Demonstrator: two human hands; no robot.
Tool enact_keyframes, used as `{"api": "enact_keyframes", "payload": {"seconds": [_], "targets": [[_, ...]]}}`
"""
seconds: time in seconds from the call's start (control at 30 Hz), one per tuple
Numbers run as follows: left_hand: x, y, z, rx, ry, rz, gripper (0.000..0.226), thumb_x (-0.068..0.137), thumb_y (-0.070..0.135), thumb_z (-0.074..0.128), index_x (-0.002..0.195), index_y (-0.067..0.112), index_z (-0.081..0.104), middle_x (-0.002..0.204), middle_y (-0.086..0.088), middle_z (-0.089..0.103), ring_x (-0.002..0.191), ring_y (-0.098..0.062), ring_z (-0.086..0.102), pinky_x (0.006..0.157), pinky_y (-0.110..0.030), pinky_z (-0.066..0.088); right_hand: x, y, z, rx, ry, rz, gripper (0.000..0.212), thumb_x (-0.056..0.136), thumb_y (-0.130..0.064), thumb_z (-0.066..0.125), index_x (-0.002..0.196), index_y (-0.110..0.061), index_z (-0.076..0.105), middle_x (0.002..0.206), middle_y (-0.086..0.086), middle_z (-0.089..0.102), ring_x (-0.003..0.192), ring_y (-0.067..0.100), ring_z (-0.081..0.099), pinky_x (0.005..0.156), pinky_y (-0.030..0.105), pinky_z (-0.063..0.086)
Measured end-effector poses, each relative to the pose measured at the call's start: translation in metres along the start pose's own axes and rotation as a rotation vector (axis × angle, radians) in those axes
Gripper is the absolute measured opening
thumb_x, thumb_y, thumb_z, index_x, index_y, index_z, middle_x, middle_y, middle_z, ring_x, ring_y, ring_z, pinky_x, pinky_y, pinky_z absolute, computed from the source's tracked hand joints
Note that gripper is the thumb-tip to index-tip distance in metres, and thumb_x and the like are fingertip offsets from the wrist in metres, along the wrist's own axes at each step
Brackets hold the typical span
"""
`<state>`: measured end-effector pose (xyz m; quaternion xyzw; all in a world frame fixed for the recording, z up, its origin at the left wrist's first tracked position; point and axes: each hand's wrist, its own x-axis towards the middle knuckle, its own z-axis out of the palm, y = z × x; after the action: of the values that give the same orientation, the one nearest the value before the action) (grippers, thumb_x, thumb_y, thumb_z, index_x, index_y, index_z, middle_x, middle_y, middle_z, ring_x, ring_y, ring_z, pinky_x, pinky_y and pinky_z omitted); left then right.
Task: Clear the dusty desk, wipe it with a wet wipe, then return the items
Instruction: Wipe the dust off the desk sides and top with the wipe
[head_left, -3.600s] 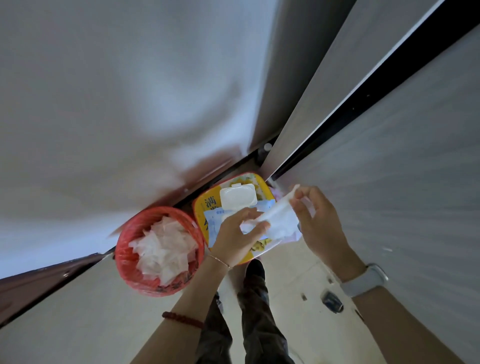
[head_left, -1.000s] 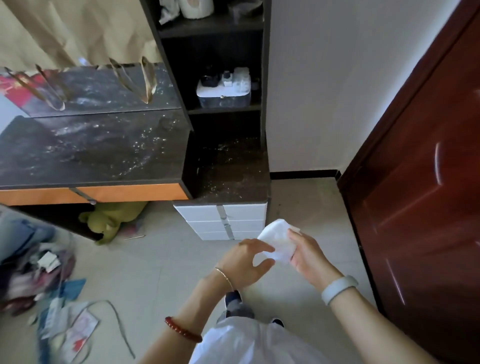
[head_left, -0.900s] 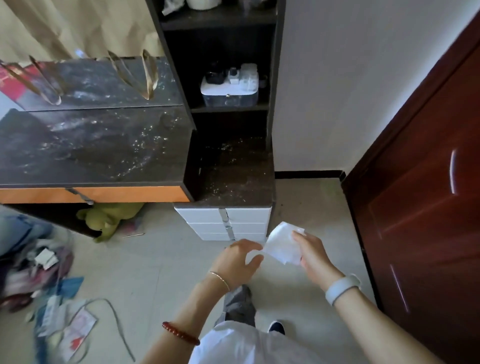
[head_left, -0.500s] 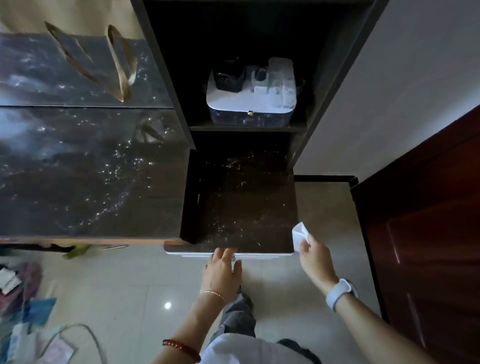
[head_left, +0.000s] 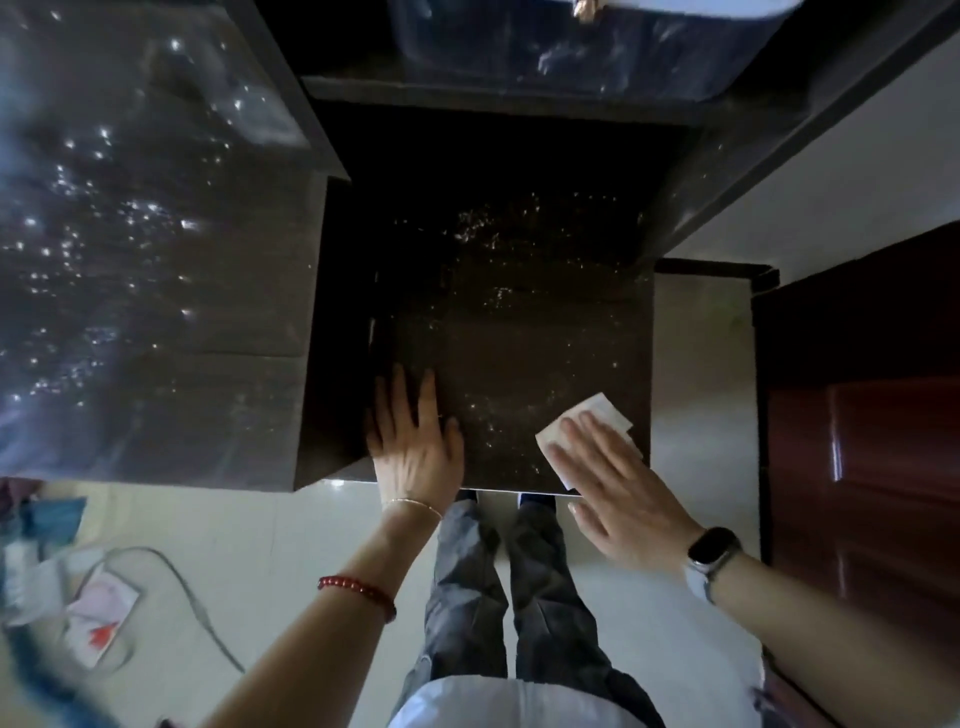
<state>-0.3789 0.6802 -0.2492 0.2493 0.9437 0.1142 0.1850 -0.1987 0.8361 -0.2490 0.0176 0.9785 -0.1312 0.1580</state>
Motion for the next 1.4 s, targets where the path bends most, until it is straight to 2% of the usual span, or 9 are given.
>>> {"api": "enact_keyframes", "payload": {"seconds": [0.33, 0.43, 0.53, 0.6, 0.73, 0.9, 1.17, 1.27, 1.4], "targets": [[0.002, -0.007, 0.025, 0.029, 0.192, -0.017, 0.055, 0.083, 0.036, 0.034, 0.134, 0.015, 0.036, 0.146, -0.019, 0.032, 0.136, -0.034, 0.022, 0.11, -0.04, 0.005, 0.114, 0.044, -0.043, 0.176, 0.129, 0.46, 0.053, 0.098, -0.037, 0.018, 0.147, -0.021, 0.005, 0.156, 0.006, -0.007, 0.141, 0.025, -0.015, 0.116, 0.039, -0.008], [0.002, -0.005, 0.024, 0.048, 0.198, -0.03, 0.056, 0.082, 0.036, 0.034, 0.133, 0.015, 0.037, 0.145, -0.019, 0.033, 0.135, -0.032, 0.021, 0.11, -0.04, 0.006, 0.066, 0.01, -0.021, 0.157, 0.11, 0.215, 0.055, 0.095, -0.039, 0.026, 0.146, -0.021, 0.018, 0.155, 0.007, 0.012, 0.142, 0.03, 0.001, 0.115, 0.049, 0.011], [0.003, -0.004, 0.024, 0.052, 0.204, -0.045, 0.056, 0.081, 0.036, 0.034, 0.133, 0.015, 0.037, 0.145, -0.019, 0.034, 0.134, -0.03, 0.02, 0.109, -0.04, 0.007, 0.009, 0.0, -0.007, 0.044, -0.056, -0.087, 0.052, 0.094, -0.036, 0.032, 0.144, -0.023, 0.027, 0.152, 0.004, 0.025, 0.141, 0.027, 0.015, 0.113, 0.042, 0.016], [0.003, -0.004, 0.024, 0.063, 0.217, -0.048, 0.056, 0.08, 0.036, 0.034, 0.132, 0.014, 0.038, 0.144, -0.019, 0.035, 0.134, -0.031, 0.021, 0.109, -0.041, 0.009, 0.007, 0.018, -0.013, 0.017, -0.055, -0.108, 0.05, 0.093, -0.034, 0.032, 0.142, -0.025, 0.032, 0.15, 0.002, 0.032, 0.138, 0.024, 0.023, 0.112, 0.04, 0.021], [0.004, -0.002, 0.026, 0.091, 0.237, -0.058, 0.056, 0.08, 0.035, 0.034, 0.132, 0.015, 0.039, 0.144, -0.019, 0.036, 0.134, -0.029, 0.021, 0.109, -0.041, 0.011, 0.063, 0.054, -0.041, 0.001, 0.062, 0.21, 0.05, 0.092, -0.034, 0.029, 0.139, -0.018, 0.037, 0.141, 0.014, 0.04, 0.132, 0.034, 0.033, 0.106, 0.049, 0.033], [0.003, -0.003, 0.027, 0.095, 0.244, -0.066, 0.057, 0.08, 0.036, 0.033, 0.132, 0.015, 0.038, 0.145, -0.018, 0.034, 0.134, -0.028, 0.019, 0.109, -0.039, 0.008, 0.111, 0.048, -0.048, 0.087, 0.164, 0.447, 0.055, 0.096, -0.029, 0.033, 0.144, -0.004, 0.02, 0.149, 0.022, 0.022, 0.141, 0.032, 0.009, 0.114, 0.04, 0.009], [0.003, -0.002, 0.026, 0.089, 0.239, -0.063, 0.057, 0.08, 0.036, 0.033, 0.133, 0.015, 0.038, 0.145, -0.018, 0.034, 0.135, -0.028, 0.019, 0.109, -0.039, 0.008, 0.021, 0.006, -0.007, 0.021, -0.046, -0.143, 0.051, 0.098, -0.029, 0.019, 0.14, -0.003, 0.03, 0.148, 0.013, 0.028, 0.139, 0.025, 0.022, 0.114, 0.039, 0.014], [0.003, -0.002, 0.026, 0.092, 0.239, -0.07, 0.056, 0.081, 0.036, 0.033, 0.133, 0.015, 0.038, 0.145, -0.017, 0.034, 0.135, -0.028, 0.019, 0.11, -0.039, 0.008, 0.033, 0.04, -0.019, -0.079, 0.037, 0.076, 0.053, 0.098, -0.032, 0.012, 0.139, -0.001, 0.027, 0.145, 0.014, 0.024, 0.135, 0.029, 0.028, 0.115, 0.044, 0.015], [0.003, 0.0, 0.027, 0.088, 0.24, -0.073, 0.057, 0.081, 0.037, 0.032, 0.133, 0.015, 0.038, 0.146, -0.017, 0.033, 0.135, -0.03, 0.02, 0.11, -0.038, 0.006, 0.078, 0.067, -0.045, 0.068, 0.112, 0.453, 0.055, 0.099, -0.029, 0.02, 0.145, -0.001, 0.005, 0.152, 0.014, -0.004, 0.141, 0.024, -0.005, 0.114, 0.034, -0.005]]}}
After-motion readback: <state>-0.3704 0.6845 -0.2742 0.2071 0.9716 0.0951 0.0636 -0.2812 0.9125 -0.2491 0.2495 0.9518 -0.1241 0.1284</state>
